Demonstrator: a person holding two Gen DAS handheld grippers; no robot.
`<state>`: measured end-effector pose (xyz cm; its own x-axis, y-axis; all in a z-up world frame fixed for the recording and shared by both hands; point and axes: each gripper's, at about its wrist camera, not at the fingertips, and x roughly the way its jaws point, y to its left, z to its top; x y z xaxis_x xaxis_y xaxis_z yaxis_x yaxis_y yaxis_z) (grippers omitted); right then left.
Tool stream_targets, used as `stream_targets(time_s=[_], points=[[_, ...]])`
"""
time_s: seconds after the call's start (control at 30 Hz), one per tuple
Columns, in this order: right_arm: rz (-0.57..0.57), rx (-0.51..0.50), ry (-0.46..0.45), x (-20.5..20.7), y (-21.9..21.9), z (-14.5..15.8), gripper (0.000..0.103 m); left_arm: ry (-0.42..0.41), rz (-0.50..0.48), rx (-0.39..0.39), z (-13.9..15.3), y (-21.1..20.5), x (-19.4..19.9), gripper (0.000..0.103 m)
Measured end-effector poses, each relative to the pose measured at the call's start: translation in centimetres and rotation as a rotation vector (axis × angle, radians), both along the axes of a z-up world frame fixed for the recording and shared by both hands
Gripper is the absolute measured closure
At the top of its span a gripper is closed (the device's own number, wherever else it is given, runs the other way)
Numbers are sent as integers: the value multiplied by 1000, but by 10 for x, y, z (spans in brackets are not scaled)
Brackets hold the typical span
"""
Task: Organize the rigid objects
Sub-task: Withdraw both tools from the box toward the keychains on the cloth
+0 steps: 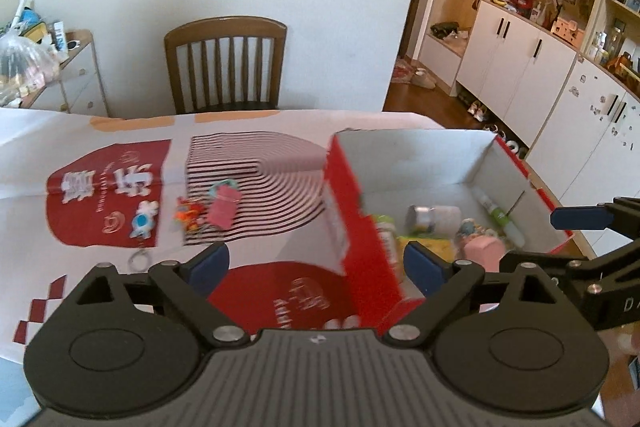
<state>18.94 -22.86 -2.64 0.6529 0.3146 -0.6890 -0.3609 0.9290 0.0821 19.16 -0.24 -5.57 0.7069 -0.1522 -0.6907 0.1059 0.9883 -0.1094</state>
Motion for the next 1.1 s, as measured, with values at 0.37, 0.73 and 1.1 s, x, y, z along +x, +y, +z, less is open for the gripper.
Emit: stream_targets(time_s=[0.37,0.73,1.1], points=[[3,-8,13,1,73,-8,1,-83,48,15,-13,91,-12,0],[7,-54,13,33,143,-20,1,-77,65,21,-45,145,18,0],[-41,-92,31,80,192,-52,3,-56,109,22,-86,168,57,0]])
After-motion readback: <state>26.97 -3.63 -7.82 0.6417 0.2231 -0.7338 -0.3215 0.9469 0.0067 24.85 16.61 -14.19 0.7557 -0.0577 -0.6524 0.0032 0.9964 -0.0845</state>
